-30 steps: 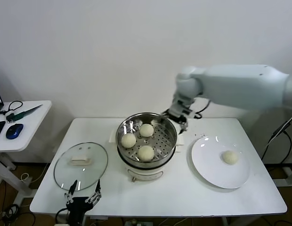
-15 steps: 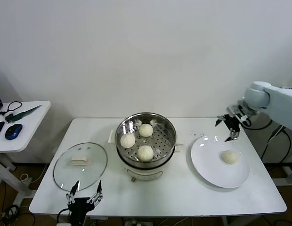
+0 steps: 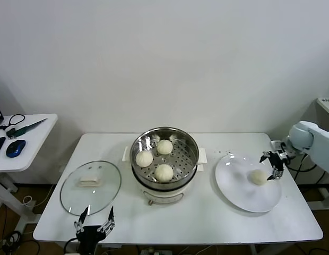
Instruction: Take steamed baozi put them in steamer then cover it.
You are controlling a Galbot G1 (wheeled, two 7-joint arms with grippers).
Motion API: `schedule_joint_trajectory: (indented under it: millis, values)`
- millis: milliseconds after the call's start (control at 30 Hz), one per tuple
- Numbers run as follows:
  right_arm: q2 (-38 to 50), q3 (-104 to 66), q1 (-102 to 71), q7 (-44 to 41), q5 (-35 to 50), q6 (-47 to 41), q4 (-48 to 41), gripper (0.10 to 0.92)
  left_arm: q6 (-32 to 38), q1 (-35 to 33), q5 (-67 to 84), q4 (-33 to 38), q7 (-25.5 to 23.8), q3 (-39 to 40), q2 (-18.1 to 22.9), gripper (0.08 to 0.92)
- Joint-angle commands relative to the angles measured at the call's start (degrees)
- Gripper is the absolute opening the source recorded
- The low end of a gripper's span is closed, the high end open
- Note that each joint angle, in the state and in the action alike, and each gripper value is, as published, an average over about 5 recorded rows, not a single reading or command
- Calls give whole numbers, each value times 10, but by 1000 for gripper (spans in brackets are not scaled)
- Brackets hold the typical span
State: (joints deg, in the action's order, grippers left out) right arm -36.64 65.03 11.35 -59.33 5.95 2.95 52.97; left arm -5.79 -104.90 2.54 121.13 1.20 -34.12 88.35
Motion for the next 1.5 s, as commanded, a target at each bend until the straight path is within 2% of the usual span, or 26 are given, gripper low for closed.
schedule_joint_trajectory:
  millis: [33,400,600,833,933,1167,1333,1500]
  values:
    - [-44,-69,-75,4,-27,2,-74,823,0,0,-1,-1,0,0,0,823]
    - [-66,-66,-72,7,-32,3,-82,818,1,-2,1,-3,1,-3,0,823]
    - [-58,-40,-45,-3,-28,-4,-66,740,0,-2,0,-1,1,0,1,823]
    - [-52,34,46,1,12,-32,-35,713,1,-3,1,1,1,1,0,823]
    - [-48,144,163,0,82,-56,17,706,1,-4,2,2,1,2,0,823]
    - [-81,377,468,-3,296,-130,211,704,-4,0,2,6,0,5,-2,823]
    - [-135,402,577,20,421,-183,335,704,-9,3,3,13,-1,9,-4,823]
    - [-194,355,544,76,478,-236,376,704,-12,2,3,23,-3,16,-6,823]
